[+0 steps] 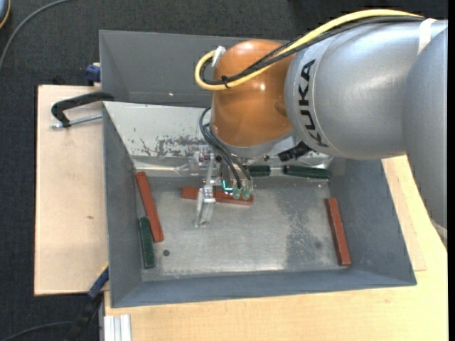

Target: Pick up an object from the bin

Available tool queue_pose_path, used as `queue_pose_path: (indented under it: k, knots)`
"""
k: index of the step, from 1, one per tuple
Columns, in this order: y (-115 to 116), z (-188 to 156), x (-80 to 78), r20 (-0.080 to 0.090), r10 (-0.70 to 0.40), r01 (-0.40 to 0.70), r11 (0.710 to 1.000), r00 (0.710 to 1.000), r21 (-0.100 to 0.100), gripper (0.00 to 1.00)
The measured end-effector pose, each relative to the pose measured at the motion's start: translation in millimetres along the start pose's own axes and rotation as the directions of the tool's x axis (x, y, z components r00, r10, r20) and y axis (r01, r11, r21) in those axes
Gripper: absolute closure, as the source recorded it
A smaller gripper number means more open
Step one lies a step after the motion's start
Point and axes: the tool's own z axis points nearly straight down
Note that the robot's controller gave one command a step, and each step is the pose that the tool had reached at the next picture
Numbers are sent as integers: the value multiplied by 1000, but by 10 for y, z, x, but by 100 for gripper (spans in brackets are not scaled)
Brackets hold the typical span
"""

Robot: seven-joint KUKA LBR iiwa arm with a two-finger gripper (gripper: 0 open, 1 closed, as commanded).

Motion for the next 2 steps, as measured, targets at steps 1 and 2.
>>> queue_pose_path:
  k: [1,2]
  knots:
    - [-399,1084,-472,-3,-200,200,980,980,2,0]
    - [-379,1048,-481,2,-200,200,980,980,0,100]
